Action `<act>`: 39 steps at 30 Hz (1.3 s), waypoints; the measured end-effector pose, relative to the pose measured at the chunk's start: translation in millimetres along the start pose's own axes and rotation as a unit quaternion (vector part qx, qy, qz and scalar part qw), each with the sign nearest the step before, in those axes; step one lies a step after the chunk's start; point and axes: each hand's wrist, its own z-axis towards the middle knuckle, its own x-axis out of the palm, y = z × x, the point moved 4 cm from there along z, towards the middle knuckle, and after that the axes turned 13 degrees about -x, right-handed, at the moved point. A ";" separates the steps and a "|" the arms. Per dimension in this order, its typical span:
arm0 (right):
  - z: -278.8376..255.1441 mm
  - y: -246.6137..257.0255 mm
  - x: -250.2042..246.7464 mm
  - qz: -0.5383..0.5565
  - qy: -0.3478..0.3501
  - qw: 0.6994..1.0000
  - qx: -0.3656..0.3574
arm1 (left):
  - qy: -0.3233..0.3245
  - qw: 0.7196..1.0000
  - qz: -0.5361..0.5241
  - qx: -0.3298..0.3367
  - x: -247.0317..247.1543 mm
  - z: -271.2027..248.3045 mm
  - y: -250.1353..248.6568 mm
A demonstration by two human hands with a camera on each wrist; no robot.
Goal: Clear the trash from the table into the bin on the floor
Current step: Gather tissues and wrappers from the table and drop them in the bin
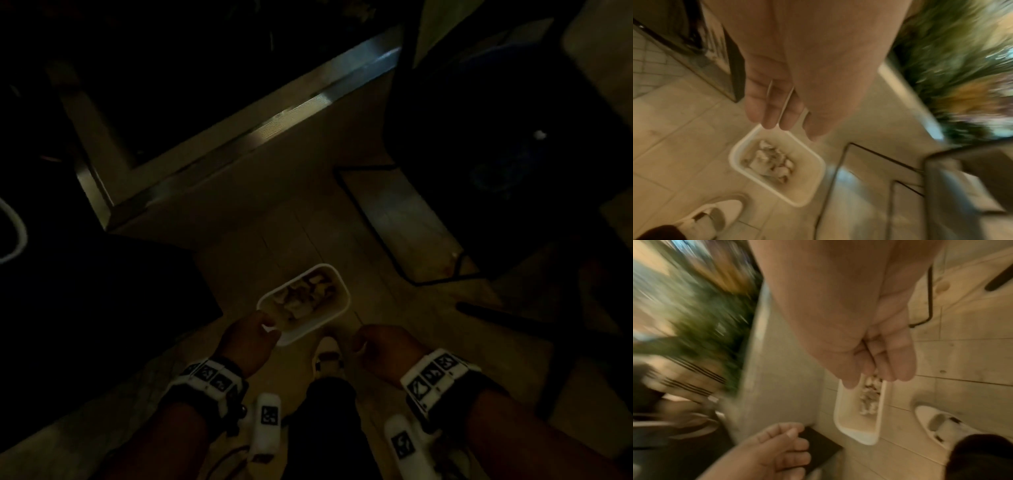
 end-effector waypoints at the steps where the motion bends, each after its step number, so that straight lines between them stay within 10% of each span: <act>1: -22.8 9.1 -6.1 0.009 -0.020 1.000 -0.008 | 0.002 1.000 0.004 0.014 -6.1 -18.7 -6.6; 12: -302.3 -33.1 -9.0 0.078 -0.178 0.980 -0.046 | 0.088 0.940 0.281 0.174 32.2 -214.9 -138.3; 21: -476.8 -141.2 21.5 0.219 -0.405 0.887 0.029 | 0.008 0.855 0.365 0.367 143.6 -363.1 -293.7; 31: -527.6 -218.9 -6.0 0.013 -0.615 0.778 0.127 | -0.011 0.798 0.366 0.478 283.7 -444.9 -363.2; 39: -493.8 -235.6 -59.9 -0.090 -0.481 0.845 0.215 | -0.133 0.834 0.328 0.424 245.6 -427.7 -375.1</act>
